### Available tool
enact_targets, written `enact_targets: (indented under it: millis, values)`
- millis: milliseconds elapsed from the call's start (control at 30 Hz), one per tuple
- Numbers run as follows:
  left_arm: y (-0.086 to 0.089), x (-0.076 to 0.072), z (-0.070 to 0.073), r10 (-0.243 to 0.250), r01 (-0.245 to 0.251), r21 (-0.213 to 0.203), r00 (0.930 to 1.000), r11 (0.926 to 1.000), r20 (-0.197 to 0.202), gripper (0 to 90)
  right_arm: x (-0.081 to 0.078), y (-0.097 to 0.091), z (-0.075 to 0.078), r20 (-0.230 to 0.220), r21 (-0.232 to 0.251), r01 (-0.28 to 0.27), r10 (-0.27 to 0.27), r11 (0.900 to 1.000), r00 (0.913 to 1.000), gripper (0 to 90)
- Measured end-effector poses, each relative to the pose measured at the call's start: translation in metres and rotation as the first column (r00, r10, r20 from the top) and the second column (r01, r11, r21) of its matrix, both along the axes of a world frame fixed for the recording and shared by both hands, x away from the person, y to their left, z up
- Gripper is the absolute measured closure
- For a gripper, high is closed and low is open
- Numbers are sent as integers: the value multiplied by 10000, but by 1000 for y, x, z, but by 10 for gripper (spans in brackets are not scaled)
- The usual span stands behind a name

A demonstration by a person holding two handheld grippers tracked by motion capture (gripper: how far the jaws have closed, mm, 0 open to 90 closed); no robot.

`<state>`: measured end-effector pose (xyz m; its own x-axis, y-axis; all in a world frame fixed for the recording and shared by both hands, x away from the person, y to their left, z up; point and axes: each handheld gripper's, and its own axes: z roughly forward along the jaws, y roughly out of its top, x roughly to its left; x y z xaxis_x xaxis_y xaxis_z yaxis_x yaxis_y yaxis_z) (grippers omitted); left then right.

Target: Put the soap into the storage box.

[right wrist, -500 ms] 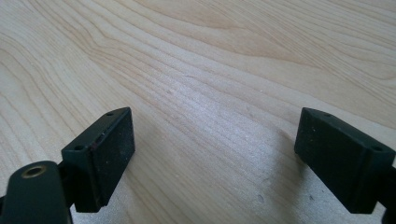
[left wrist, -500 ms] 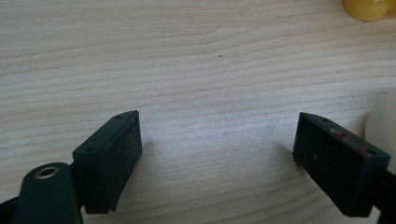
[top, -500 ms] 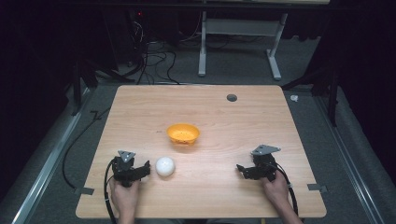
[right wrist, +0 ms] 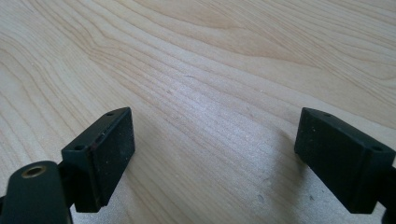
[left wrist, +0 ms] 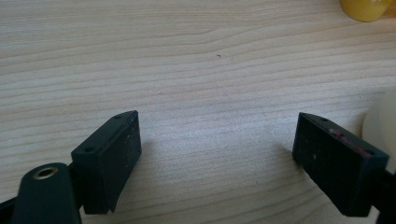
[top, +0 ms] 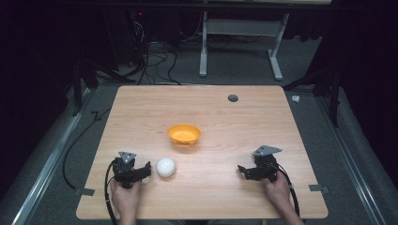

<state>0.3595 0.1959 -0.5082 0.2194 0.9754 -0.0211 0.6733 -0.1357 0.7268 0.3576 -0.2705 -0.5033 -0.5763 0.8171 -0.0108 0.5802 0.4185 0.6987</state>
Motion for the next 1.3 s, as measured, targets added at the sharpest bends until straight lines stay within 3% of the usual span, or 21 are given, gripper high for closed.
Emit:
enact_targets:
  millis: [833, 1067, 1167, 1300]
  values:
    - [0, 0, 0, -26, 26, -24, 10000, 10000, -17, 151, 0, 0, 0, -3, 0, -6, 6, 10000, 10000, 128]
    - [3, 0, 1, 42, -37, -315, 9998, 9995, 184, 148, 0, 0, 0, -4, 1, -18, 18, 10000, 10000, 128]
    - [3, 1, 3, -62, 78, -539, 9995, 9985, 297, 150, 0, 0, 0, -10, 3, -30, 30, 10000, 10000, 128]
    - [0, 0, 9, -382, 400, -470, 9985, 9981, 379, 149, 0, 0, 0, -10, 0, -29, 29, 10000, 10000, 128]
